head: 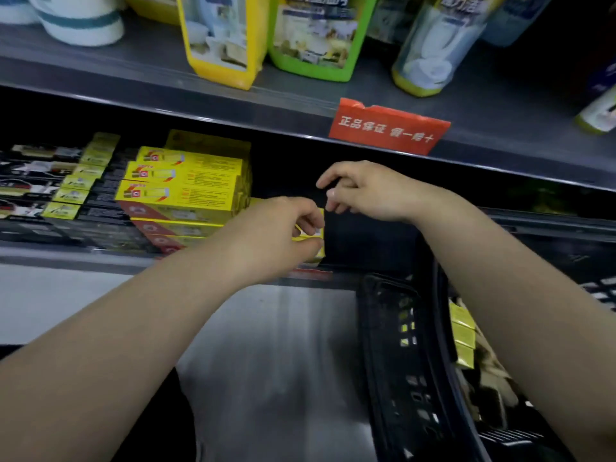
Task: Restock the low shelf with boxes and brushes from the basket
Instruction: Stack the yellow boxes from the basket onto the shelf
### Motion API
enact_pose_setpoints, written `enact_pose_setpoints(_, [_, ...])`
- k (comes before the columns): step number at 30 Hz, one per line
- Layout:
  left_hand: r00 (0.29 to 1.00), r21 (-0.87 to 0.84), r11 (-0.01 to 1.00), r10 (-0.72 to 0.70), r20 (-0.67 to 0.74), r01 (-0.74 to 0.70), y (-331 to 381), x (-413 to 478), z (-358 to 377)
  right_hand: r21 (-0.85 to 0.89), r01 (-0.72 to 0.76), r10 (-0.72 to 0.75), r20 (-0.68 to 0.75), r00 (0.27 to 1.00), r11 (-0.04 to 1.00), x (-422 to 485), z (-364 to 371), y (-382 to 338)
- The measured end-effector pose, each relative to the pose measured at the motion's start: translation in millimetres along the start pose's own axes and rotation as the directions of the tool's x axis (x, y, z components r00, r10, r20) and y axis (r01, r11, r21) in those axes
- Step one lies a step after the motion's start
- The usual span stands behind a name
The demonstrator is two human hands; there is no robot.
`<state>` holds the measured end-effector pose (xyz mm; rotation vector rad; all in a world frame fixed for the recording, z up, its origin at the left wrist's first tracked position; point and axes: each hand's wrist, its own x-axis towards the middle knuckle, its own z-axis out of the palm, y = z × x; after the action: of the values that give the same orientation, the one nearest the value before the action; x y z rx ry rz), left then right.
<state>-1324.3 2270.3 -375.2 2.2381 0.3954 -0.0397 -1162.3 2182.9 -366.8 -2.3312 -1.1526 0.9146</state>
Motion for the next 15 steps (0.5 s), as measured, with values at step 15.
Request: enact_pose_setpoints(15, [0.835, 0.275, 0.797, 0.457, 0.307, -0.538, 101, 1, 116, -0.195, -0.425, 0.446, 0.074, 0.892, 0.884, -168, 38, 210])
